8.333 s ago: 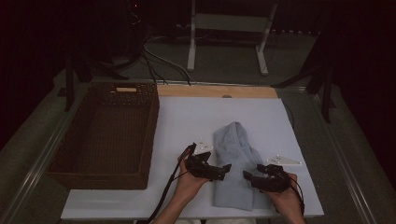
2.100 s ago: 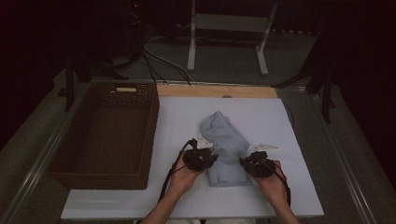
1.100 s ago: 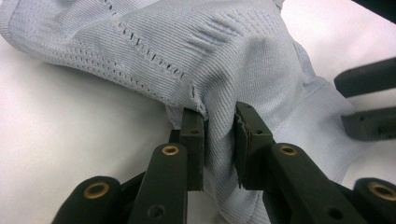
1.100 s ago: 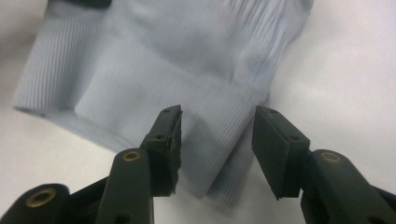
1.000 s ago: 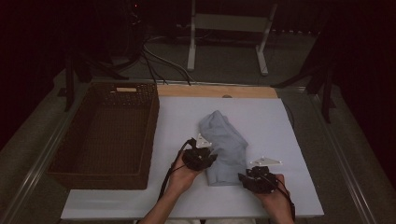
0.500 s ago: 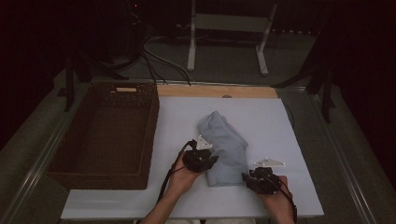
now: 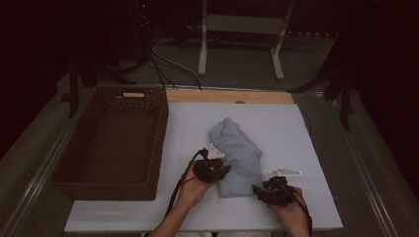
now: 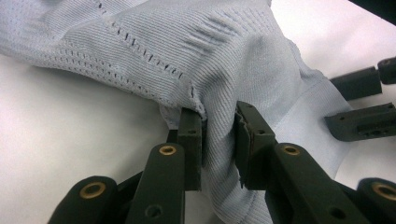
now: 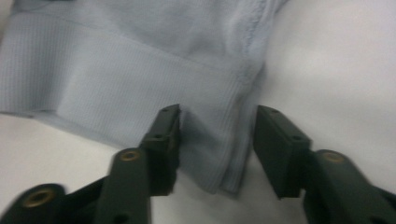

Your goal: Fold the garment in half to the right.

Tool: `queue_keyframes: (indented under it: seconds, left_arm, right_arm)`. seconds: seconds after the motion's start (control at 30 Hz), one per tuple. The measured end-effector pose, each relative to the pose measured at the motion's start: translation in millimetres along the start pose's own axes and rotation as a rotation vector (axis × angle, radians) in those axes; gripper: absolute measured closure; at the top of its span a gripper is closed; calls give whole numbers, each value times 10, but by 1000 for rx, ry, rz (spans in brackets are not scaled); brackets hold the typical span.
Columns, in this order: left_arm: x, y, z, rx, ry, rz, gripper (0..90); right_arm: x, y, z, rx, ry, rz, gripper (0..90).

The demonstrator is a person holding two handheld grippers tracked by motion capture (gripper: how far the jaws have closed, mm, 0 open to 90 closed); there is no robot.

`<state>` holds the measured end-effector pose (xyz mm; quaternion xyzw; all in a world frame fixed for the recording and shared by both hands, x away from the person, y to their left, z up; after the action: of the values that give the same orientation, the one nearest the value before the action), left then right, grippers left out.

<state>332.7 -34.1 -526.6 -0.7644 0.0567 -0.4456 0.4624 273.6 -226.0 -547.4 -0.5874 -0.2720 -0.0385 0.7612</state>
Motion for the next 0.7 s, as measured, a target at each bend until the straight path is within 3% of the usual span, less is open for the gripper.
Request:
queue_keyframes:
  seconds: [0.2, 0.37, 0.7]
  left_arm:
    - [1, 6, -2, -6, -4, 0, 760]
    - [-8, -2, -5, -9, -8, -1, 760]
    - [-36, -18, -37, -32, -14, 0, 756]
  right_arm:
    - [-24, -6, 64, 52, -2, 6, 757]
    - [-30, -23, 111, 13, -29, -4, 787]
    - [-84, -66, 128, 15, -34, -7, 790]
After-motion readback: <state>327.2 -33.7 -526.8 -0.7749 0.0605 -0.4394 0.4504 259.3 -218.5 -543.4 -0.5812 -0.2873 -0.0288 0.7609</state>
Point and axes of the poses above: each handheld gripper's, and its own axes: y roughly forward along the jaws, x roughly out of its top, z roughly to its left, the point moved 5 cm from there along y, roughly forward along the jaws, and after that the axes turned 9 degrees about z, right-handed, at the moved point
